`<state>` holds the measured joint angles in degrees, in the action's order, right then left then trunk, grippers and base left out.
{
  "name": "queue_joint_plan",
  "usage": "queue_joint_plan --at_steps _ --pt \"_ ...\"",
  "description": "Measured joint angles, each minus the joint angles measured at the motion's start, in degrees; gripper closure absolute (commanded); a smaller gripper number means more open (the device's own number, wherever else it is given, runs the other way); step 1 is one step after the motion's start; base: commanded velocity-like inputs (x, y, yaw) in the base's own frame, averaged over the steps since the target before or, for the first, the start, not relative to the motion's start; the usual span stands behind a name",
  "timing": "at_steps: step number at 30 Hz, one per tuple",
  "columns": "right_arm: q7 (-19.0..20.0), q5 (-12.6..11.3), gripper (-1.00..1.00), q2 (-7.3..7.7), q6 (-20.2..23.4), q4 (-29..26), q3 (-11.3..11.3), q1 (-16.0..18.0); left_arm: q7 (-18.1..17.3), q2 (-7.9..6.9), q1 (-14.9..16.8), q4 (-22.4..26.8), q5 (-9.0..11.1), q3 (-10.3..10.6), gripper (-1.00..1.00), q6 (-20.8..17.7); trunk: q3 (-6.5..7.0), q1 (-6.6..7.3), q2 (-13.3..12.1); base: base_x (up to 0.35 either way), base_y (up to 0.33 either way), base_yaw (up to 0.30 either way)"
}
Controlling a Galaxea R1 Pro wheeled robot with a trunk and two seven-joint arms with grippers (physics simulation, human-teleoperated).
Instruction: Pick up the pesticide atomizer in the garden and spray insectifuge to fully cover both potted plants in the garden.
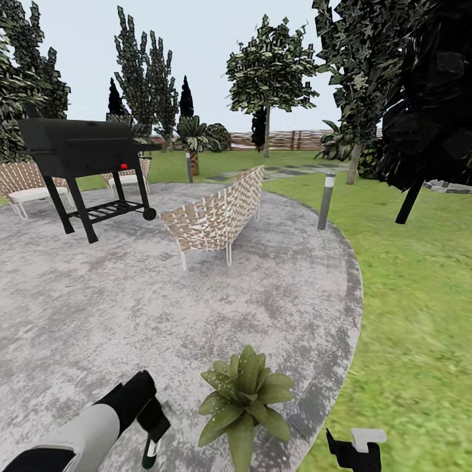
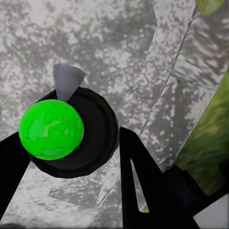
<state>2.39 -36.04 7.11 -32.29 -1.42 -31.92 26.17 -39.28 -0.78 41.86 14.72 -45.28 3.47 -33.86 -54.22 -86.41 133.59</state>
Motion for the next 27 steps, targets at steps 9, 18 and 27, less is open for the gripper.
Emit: queue_joint_plan --at_steps 9,18,27 --pt "0.0 0.1 -1.00 0.00 0.0 0.0 0.0 0.0 0.1 -4.56 -0.7 -0.7 -0.8 0.3 1.00 0.3 0.00 0.00 0.0 0.000 0.000 0.000" --pt "0.0 0.1 -1.00 0.00 0.0 0.0 0.0 0.0 0.2 -4.81 -1.0 -0.2 0.4 -0.5 1.00 0.4 0.00 0.00 0.0 0.000 0.000 0.000" --pt "0.0 0.1 -1.00 0.09 0.0 0.1 0.0 0.0 0.5 -4.35 -3.8 -0.7 0.2 -0.5 1.00 4.4 0.00 0.00 0.0 0.000 0.000 0.000"
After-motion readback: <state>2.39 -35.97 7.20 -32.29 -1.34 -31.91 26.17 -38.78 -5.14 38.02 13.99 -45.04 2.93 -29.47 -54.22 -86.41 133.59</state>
